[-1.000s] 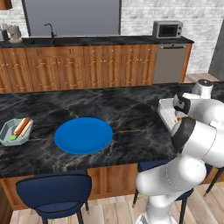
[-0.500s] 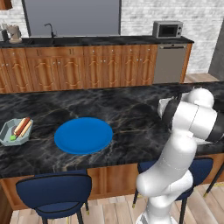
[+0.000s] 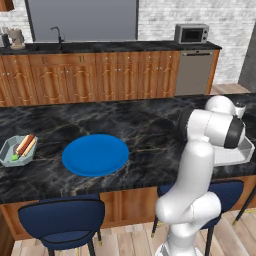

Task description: Place one cooked food and one vegetable from the large plate to each tupperware container.

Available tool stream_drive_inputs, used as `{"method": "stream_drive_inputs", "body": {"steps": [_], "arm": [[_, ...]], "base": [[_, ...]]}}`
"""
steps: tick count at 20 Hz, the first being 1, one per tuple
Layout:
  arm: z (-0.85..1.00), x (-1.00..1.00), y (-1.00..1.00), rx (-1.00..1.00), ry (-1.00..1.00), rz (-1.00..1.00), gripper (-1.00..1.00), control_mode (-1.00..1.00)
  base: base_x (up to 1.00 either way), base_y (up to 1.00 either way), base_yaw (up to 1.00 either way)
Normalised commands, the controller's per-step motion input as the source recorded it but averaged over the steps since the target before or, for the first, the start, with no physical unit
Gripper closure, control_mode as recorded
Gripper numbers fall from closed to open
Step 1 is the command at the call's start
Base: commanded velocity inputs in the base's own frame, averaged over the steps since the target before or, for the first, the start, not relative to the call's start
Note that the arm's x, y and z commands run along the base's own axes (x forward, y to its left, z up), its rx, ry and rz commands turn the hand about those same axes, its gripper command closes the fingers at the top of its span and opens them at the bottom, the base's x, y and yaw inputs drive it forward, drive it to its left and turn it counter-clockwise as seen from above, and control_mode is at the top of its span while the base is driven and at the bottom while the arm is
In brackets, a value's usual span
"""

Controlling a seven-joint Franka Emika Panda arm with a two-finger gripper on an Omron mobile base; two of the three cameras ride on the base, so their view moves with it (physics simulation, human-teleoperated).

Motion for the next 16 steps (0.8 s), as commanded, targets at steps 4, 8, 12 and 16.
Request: {"method": "stream_drive_inputs", "body": {"steps": [4,8,12,16], "arm": [[-0.39,0.22,-0.03,-0.03,0.02,0.07,1.00,-1.00],[-0.54,0.09,0.03,-0.04,-0.04,0.03,1.00,-1.00],[-0.57,0.00,0.03,-0.05,0.00,0.00,-1.00,-1.00],[-0.02,-0.02,0.04,0.00,0.00,0.00,-1.00,-1.00]], "base": [[0.00,0.00,0.00],[0.00,0.00,0.00],[0.00,0.00,0.00],[0.00,0.00,0.00]]}}
